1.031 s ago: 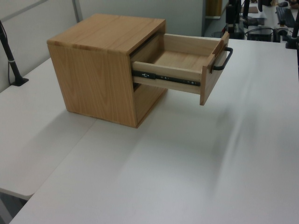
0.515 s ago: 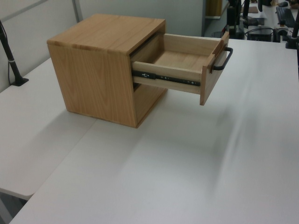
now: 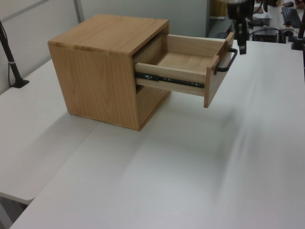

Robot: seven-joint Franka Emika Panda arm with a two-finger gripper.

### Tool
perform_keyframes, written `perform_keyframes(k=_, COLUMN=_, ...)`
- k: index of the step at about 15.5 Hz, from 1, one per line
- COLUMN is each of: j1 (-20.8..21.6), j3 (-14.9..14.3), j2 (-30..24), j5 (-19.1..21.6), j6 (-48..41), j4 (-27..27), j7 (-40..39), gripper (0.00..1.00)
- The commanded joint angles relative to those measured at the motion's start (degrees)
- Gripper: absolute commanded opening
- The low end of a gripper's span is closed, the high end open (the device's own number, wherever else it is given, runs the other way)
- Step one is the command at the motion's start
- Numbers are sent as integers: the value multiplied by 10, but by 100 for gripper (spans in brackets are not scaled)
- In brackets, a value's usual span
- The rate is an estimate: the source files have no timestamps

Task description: Close the drawer by sliding it

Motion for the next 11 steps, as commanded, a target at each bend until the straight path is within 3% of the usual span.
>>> perform_keyframes(k=1, j1=11, j3=26, j2=-11, j5=23, j6=-16, j4=-13, j7=4, gripper=5)
perform_keyframes(k=5, j1=10, j3=49, j2=-3, j5=38, j6=-8, j4=-12, j7=39, gripper=4)
perform_keyframes(k=11, j1=8, j3=50, j2=8, j5=38, j6=86, j4=-5, j7=85, gripper=2)
